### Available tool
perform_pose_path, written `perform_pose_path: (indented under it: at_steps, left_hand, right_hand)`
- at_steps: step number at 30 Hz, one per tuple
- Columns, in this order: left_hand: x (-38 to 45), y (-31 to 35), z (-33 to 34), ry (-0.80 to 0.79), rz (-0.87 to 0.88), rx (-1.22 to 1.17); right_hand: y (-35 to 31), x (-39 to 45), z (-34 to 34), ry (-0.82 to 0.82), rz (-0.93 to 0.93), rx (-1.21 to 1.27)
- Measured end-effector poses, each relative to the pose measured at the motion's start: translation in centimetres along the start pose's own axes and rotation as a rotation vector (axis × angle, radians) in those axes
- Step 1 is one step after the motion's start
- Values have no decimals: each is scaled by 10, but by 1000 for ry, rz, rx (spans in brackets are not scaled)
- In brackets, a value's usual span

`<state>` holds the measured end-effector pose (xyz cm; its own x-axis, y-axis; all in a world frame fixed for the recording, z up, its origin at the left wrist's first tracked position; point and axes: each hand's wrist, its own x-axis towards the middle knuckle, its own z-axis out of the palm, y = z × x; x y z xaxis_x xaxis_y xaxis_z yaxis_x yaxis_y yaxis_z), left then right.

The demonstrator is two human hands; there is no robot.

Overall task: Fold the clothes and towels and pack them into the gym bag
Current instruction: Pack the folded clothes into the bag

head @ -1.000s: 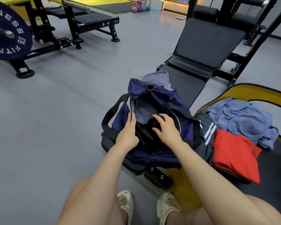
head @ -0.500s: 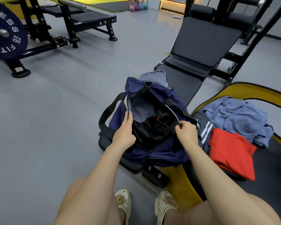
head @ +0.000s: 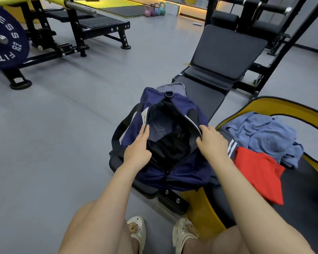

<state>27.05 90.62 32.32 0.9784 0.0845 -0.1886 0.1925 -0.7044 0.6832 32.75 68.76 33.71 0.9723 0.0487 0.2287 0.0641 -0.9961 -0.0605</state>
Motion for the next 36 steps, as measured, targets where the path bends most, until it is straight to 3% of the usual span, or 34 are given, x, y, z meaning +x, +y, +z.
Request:
perform_pose_path:
  at_steps: [2,5,8,10,14,18,22,29,31,33,35,36]
  left_hand:
    - [1,0,0,-27,-2,38]
    - [1,1,-1,-38,-18,50]
    - [1,2,-1,-44,-18,81]
    - [1,1,-1,-54,-10,105]
    - [2,-1,0,-68,-7,134]
    - [3,-2,3,-93,-1,165]
    - [5,-3,5,-103,-6,185]
    - [9,-3,8,-112,-9,207]
    - [9,-1,10,-126,-1,223]
    - [8,0,12,-148,3,244]
    - [8,0,12,-152,-2,246]
    - [8,0,12,-149,-5,244]
  right_hand:
    - [-1,-5,16,60,-135,-38]
    - [-17,-3,31,92,-543,93]
    - [-35,5,41,-332,-764,31]
    - [-39,9,45,-558,-743,-186]
    - [-42,16,51,-666,-735,-379]
    - [-47,13,61,-567,-780,-475]
    - [-55,5,65,-428,-854,-414]
    - [-68,-3,33,-388,-716,-460]
    - [-64,-16,36,-479,-751,-476]
    - [-57,-21,38,-709,-690,-429]
    - [-47,-8,33,-865,-575,-215]
    - [-43,0,31,-847,-549,-98]
